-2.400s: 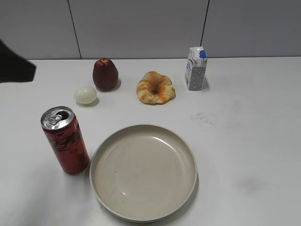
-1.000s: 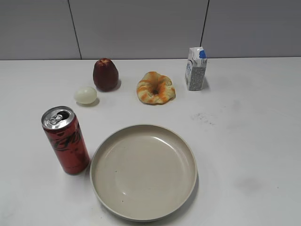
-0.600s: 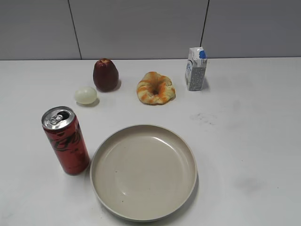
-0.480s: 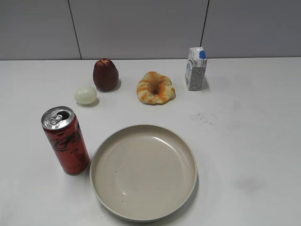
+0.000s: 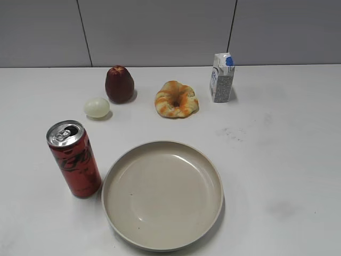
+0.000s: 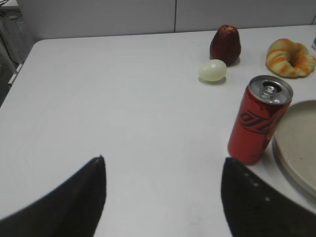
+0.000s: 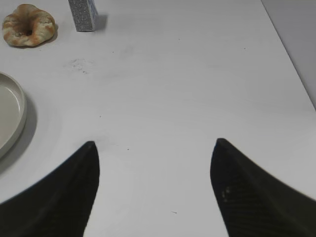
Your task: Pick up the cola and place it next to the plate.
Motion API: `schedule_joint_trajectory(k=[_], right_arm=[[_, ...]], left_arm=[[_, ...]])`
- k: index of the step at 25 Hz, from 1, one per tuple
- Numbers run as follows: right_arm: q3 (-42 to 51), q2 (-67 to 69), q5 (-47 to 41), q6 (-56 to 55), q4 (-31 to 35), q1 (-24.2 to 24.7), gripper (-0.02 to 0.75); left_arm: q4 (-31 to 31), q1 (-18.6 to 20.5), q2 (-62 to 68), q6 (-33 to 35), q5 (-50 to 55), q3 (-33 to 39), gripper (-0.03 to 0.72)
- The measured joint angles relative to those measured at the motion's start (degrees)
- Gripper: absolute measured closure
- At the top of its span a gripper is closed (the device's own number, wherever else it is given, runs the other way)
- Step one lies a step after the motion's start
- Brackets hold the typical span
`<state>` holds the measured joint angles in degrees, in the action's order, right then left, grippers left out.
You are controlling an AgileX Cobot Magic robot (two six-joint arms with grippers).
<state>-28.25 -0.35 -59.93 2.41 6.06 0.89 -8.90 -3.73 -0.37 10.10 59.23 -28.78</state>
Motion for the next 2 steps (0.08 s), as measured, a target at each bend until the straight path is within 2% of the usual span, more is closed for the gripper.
schedule_joint_trajectory(k=[2], right_arm=[[0.00, 0.00, 0.00, 0.00, 0.00, 0.00, 0.204]], left_arm=[[0.00, 0.00, 0.00, 0.00, 0.00, 0.00, 0.136]])
